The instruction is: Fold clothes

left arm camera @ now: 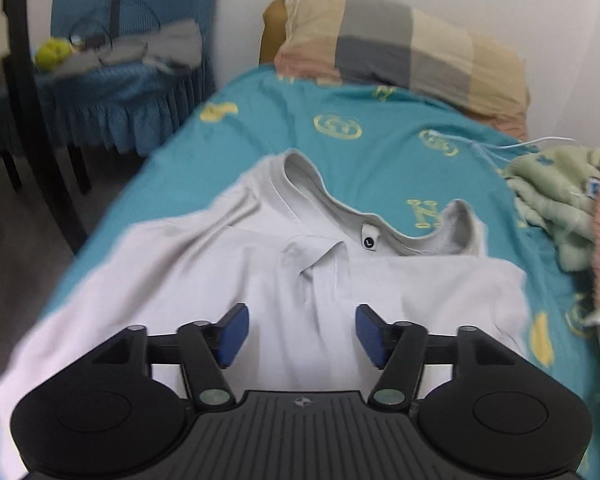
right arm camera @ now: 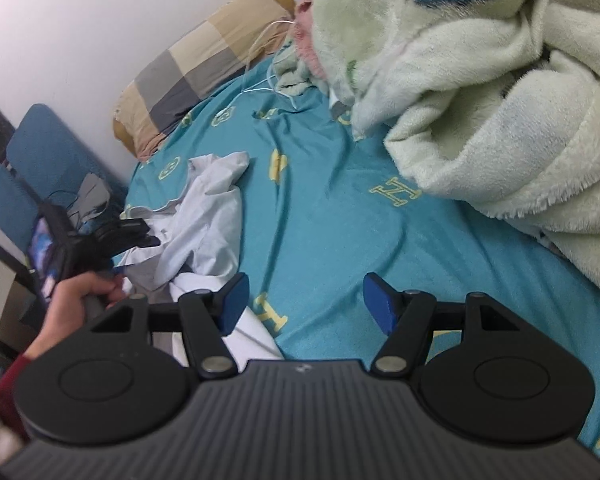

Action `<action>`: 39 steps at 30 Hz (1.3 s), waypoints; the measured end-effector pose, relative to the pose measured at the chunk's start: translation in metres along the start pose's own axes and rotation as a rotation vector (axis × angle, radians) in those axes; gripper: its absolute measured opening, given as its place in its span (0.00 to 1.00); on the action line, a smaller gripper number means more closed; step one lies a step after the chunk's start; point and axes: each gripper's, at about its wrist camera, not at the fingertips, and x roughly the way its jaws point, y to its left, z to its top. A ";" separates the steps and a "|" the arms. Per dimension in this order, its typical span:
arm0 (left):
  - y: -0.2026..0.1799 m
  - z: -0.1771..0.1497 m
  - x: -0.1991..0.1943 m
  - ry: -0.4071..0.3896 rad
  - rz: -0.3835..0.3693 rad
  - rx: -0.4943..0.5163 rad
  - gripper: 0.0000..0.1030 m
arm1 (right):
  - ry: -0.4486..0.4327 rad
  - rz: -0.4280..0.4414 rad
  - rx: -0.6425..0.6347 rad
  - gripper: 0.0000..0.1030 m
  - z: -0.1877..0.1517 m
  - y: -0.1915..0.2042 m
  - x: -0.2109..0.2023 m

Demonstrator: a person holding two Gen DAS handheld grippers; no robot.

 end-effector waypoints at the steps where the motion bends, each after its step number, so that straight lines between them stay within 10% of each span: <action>1: 0.001 -0.005 -0.021 -0.018 -0.005 0.011 0.66 | -0.001 0.008 -0.018 0.64 0.000 0.001 -0.002; 13: -0.064 -0.181 -0.223 -0.001 -0.289 0.156 0.62 | -0.116 0.052 -0.075 0.64 0.023 -0.017 -0.090; 27: -0.157 -0.298 -0.201 0.145 -0.484 0.420 0.62 | -0.147 0.005 -0.067 0.64 0.029 -0.042 -0.099; 31: -0.162 -0.309 -0.190 0.136 -0.457 0.481 0.45 | -0.146 -0.003 -0.066 0.64 0.030 -0.045 -0.092; 35: -0.161 -0.312 -0.188 0.100 -0.429 0.507 0.02 | -0.145 -0.014 -0.063 0.64 0.031 -0.048 -0.086; 39: -0.142 -0.293 -0.200 0.090 -0.464 0.424 0.01 | -0.158 -0.023 -0.063 0.64 0.031 -0.048 -0.086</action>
